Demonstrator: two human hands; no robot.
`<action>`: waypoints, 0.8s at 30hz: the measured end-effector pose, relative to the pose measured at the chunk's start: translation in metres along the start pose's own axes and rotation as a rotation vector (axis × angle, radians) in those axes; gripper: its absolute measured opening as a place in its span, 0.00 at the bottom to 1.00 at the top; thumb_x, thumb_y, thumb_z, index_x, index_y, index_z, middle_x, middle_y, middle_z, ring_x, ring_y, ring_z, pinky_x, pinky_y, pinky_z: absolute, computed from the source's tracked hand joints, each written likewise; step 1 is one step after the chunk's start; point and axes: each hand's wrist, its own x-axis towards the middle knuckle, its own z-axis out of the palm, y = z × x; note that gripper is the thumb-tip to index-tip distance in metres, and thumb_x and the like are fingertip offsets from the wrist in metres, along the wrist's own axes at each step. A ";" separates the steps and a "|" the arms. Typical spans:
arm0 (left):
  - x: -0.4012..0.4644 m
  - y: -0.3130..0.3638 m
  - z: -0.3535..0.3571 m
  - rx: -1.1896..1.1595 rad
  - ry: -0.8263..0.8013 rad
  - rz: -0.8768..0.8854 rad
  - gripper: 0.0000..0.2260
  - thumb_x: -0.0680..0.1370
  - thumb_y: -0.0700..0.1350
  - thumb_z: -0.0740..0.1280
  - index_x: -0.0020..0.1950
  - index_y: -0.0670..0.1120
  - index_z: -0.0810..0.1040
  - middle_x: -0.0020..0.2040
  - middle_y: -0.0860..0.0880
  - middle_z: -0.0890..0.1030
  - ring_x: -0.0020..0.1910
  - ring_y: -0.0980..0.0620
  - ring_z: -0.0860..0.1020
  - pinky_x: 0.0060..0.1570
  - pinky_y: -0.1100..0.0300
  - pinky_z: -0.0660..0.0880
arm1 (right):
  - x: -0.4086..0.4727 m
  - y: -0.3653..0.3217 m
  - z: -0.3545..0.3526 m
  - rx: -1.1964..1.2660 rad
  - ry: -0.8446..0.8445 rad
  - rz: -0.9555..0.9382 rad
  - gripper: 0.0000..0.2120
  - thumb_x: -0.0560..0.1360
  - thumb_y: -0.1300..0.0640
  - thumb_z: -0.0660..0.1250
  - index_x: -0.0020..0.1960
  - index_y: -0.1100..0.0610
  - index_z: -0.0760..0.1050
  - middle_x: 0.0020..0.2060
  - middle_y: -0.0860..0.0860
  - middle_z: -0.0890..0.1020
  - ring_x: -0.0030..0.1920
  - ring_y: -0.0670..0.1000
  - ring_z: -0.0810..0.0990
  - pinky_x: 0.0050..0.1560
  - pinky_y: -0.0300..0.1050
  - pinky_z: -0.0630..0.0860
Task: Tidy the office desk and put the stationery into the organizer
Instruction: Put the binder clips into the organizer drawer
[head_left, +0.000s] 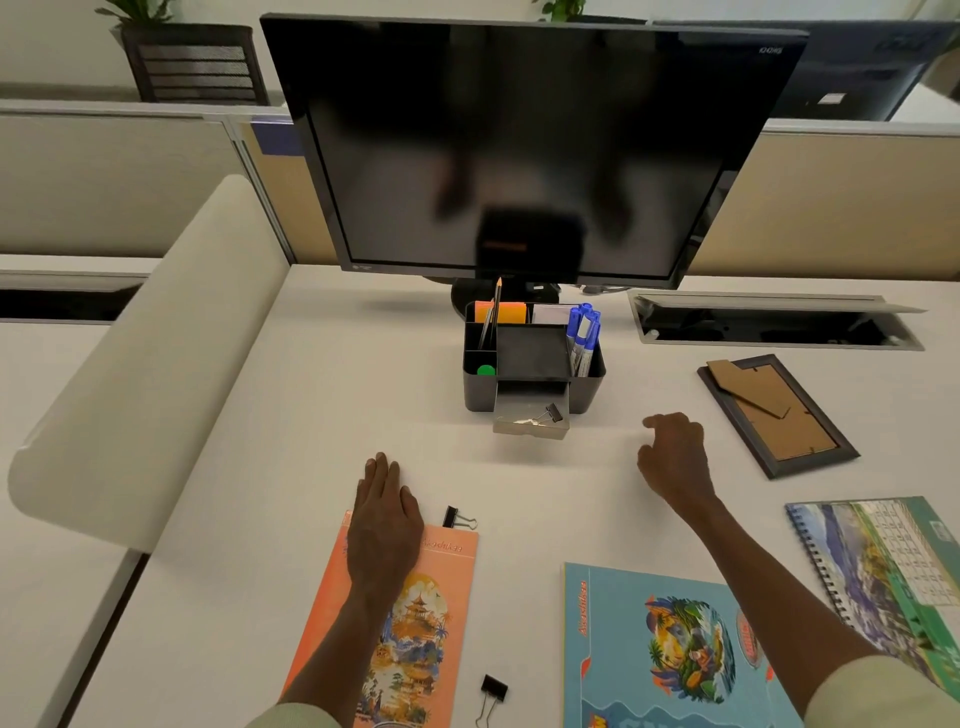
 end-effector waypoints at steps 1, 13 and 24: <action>0.000 0.000 0.000 0.003 0.001 -0.001 0.19 0.81 0.41 0.58 0.72 0.37 0.68 0.75 0.42 0.66 0.76 0.48 0.61 0.75 0.52 0.58 | 0.000 0.005 -0.001 -0.049 -0.023 0.010 0.19 0.73 0.67 0.65 0.64 0.62 0.73 0.62 0.58 0.74 0.64 0.60 0.67 0.59 0.50 0.70; 0.001 -0.001 0.001 0.009 -0.005 -0.009 0.20 0.82 0.42 0.58 0.73 0.38 0.67 0.75 0.43 0.65 0.76 0.49 0.60 0.75 0.54 0.57 | -0.001 0.023 0.001 -0.315 -0.085 -0.100 0.10 0.76 0.68 0.59 0.54 0.68 0.76 0.51 0.64 0.77 0.50 0.63 0.76 0.50 0.52 0.73; 0.000 -0.003 0.003 0.024 -0.007 -0.020 0.20 0.82 0.44 0.57 0.73 0.40 0.67 0.76 0.44 0.65 0.77 0.50 0.60 0.75 0.56 0.56 | -0.003 -0.017 -0.011 0.024 0.011 -0.035 0.04 0.68 0.66 0.69 0.41 0.67 0.80 0.38 0.61 0.83 0.39 0.59 0.80 0.41 0.52 0.77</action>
